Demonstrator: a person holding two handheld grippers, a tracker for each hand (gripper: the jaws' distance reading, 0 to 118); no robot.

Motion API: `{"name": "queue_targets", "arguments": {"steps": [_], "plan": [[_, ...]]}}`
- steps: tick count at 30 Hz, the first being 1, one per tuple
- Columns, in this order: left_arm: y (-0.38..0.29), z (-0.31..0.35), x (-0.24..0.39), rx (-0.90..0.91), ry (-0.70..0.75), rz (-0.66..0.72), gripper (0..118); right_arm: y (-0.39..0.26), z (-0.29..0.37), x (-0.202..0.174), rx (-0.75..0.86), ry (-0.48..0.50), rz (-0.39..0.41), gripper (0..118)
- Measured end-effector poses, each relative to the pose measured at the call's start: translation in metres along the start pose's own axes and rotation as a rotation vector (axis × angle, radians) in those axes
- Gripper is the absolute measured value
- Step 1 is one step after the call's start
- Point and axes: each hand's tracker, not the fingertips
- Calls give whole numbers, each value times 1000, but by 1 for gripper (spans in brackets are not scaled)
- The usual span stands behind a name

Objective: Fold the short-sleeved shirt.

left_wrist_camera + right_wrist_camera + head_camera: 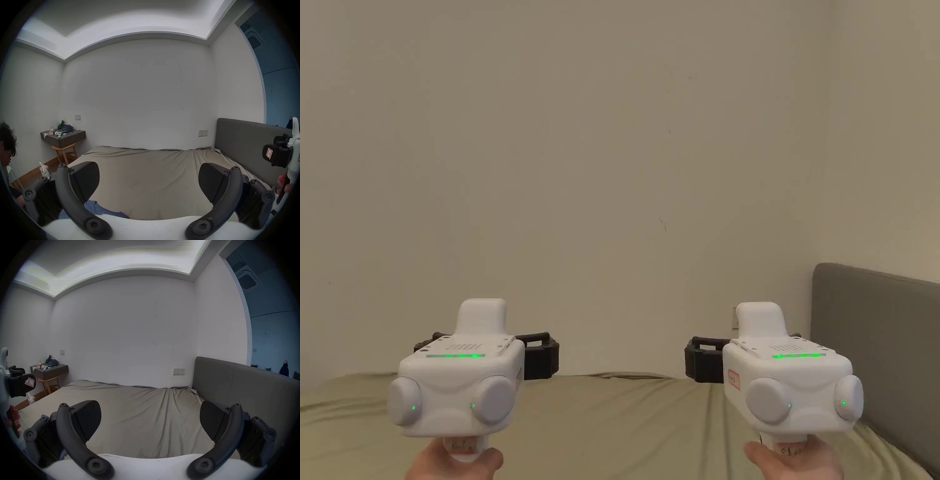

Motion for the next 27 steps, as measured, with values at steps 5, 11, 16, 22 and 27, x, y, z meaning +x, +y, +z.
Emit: {"name": "queue_targets", "arguments": {"steps": [5, 11, 16, 22, 27], "plan": [[0, 3, -4, 5, 3, -6, 118, -2, 1, 1, 4, -8, 12, 118], [0, 5, -7, 6, 9, -7, 118, -3, 1, 3, 5, -15, -3, 118], [4, 7, -6, 17, 2, -23, 118, -1, -1, 8, -13, 9, -15, 118], [7, 4, -10, 26, 3, 4, 118, 0, -5, 6, -21, 5, 3, 118], [6, 3, -6, 14, -3, -28, 118, -2, -3, 5, 6, -36, 14, 118]]}}
